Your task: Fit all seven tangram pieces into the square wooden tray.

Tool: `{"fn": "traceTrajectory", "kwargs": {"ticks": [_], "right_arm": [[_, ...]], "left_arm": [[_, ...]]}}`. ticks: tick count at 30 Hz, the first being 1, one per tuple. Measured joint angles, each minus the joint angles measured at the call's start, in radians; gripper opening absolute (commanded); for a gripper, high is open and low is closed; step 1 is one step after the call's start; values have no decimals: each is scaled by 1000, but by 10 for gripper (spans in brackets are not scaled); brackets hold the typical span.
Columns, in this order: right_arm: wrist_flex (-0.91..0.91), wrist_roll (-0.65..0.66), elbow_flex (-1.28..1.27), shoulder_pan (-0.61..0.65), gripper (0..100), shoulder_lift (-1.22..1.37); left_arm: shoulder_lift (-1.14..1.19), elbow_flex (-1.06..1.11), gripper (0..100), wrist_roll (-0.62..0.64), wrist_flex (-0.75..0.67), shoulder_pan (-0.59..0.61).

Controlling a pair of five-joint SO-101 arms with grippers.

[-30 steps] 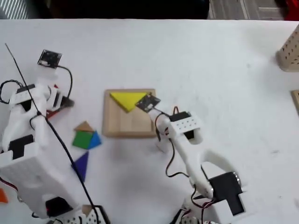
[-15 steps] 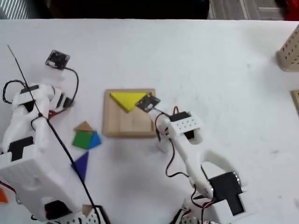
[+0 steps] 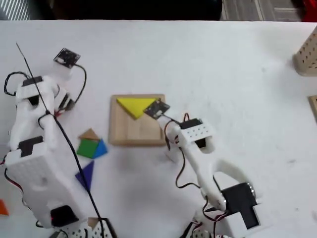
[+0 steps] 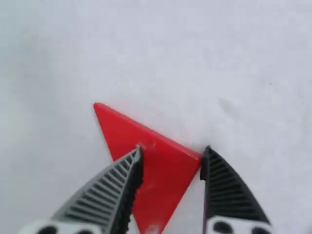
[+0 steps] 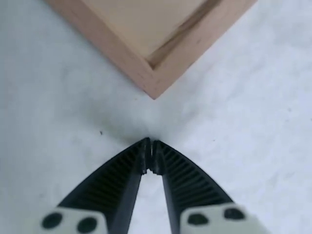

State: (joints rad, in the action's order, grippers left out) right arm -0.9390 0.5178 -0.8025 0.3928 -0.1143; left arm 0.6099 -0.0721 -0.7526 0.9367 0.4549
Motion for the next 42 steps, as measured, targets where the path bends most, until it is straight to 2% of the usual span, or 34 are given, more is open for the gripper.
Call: {"fn": "traceTrajectory", "kwargs": {"ticks": [6, 18, 23, 27, 30, 34, 38, 42], "right_arm": [[0, 0, 0, 0, 18, 0], [0, 0, 0, 0, 18, 0], [0, 0, 0, 0, 18, 0], [0, 0, 0, 0, 18, 0], [0, 0, 0, 0, 18, 0], [0, 0, 0, 0, 18, 0], [0, 0, 0, 0, 18, 0], [0, 0, -3, 6, 18, 0]], "left_arm": [[-100, 2, 180, 2, 132, 57], [-241, 2, 181, 267, 152, 75], [-242, 9, 181, 402, 57, 91], [-212, 69, 181, 453, -34, 104], [-143, 89, 186, 462, -101, 101], [-69, 89, 257, 465, -158, 106], [-29, 77, 306, 466, -178, 133], [-15, 71, 305, 430, -169, 141]]}}
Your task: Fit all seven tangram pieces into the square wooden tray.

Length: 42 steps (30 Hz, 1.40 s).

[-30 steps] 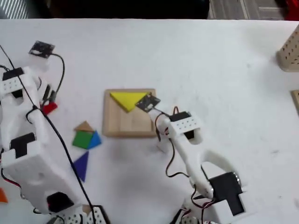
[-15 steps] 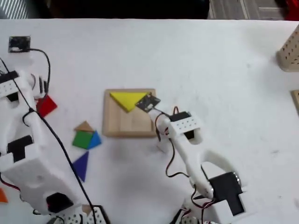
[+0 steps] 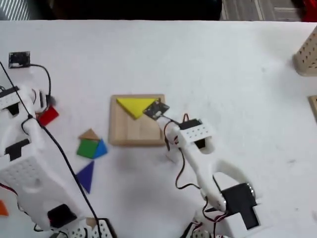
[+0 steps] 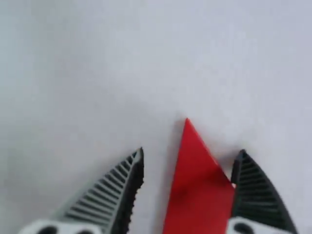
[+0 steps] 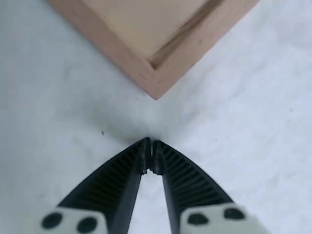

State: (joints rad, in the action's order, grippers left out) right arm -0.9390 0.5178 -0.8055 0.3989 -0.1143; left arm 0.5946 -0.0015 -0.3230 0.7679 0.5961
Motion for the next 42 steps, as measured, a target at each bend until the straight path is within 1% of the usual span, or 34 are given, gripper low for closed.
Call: {"fn": "traceTrajectory", "kwargs": {"ticks": [3, 5, 7, 9, 11, 16, 18, 22, 25, 27, 30, 34, 38, 42], "right_arm": [[0, 0, -8, 2, 18, -9], [0, 0, -8, 2, 18, -9], [0, 0, -8, 2, 18, -9], [0, 0, -8, 2, 18, -9], [0, 0, -8, 2, 18, -9], [0, 0, -8, 2, 18, -9], [0, 0, -8, 2, 18, -9], [0, 0, -8, 2, 18, -9], [0, 0, -8, 2, 18, -9], [0, 0, -8, 2, 18, -9], [0, 0, -8, 2, 18, -9], [0, 0, -8, 2, 18, -9], [0, 0, -8, 2, 18, -9], [0, 0, -8, 2, 18, -9]], "left_arm": [[-3, -5, 303, -137, 54, 0], [-3, -6, 281, -270, 92, -3], [-5, 2, 264, -400, 98, -12], [-6, 20, 262, -473, 94, -20], [-9, 40, 265, -502, 80, -21], [-103, 137, 264, -516, 74, -20], [-176, 213, 261, -519, 75, -18], [-370, 436, 264, -517, 60, -8], [-479, 566, 264, -405, -3, -5], [-491, 575, 264, -325, -9, 3], [-466, 517, 264, -264, 25, 29], [-344, 341, 264, -241, 115, 55], [-189, 153, 264, -241, 178, 55], [-58, 3, 264, -310, 233, 55]]}}
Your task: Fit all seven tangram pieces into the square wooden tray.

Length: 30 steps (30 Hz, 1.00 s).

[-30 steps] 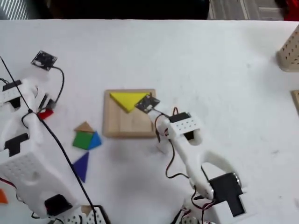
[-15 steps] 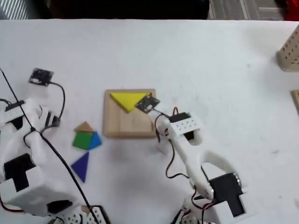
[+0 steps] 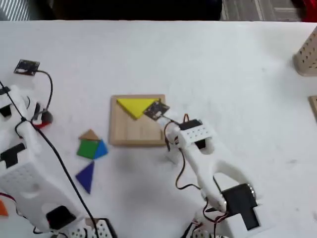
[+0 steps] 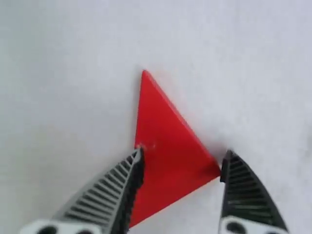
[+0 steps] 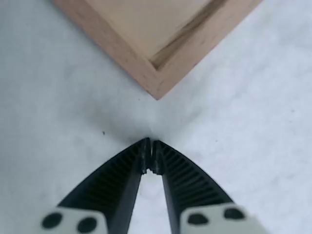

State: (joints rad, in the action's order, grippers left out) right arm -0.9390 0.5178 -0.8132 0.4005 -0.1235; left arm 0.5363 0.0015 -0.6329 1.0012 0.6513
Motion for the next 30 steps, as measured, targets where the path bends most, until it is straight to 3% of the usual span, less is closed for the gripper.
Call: {"fn": "traceTrajectory", "kwargs": {"ticks": [4, 8, 26, 30], "right_arm": [[0, 0, 0, 0, 18, 0], [0, 0, 0, 0, 18, 0], [0, 0, 0, 0, 18, 0], [0, 0, 0, 0, 18, 0]], "left_arm": [[83, -98, 267, 0, 6, 8], [100, -117, 347, -23, 5, 12], [121, -157, 325, -58, 5, 44], [147, -157, 255, -58, -21, 44]]}}
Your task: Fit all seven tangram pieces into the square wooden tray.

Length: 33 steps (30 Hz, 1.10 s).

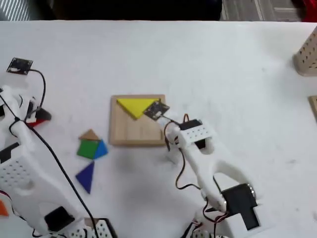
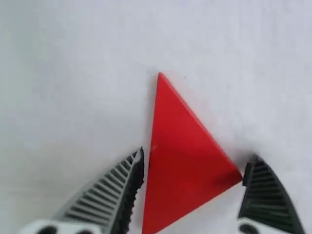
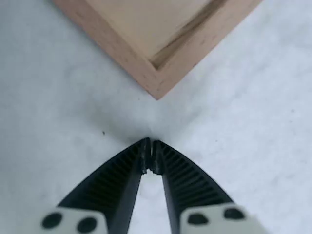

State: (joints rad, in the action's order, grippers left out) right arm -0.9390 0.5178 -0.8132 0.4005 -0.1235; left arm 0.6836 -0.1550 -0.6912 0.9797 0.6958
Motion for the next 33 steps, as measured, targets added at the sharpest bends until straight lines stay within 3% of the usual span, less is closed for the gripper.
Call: {"fn": "traceTrajectory", "kwargs": {"ticks": [11, 16, 33], "right_arm": [[0, 0, 0, 0, 18, 0], [0, 0, 0, 0, 18, 0], [0, 0, 0, 0, 18, 0]], "left_arm": [[6, 0, 159, -68, 14, -6], [6, -5, 54, -71, 49, -21], [-101, -9, 49, -74, 341, -46]]}}
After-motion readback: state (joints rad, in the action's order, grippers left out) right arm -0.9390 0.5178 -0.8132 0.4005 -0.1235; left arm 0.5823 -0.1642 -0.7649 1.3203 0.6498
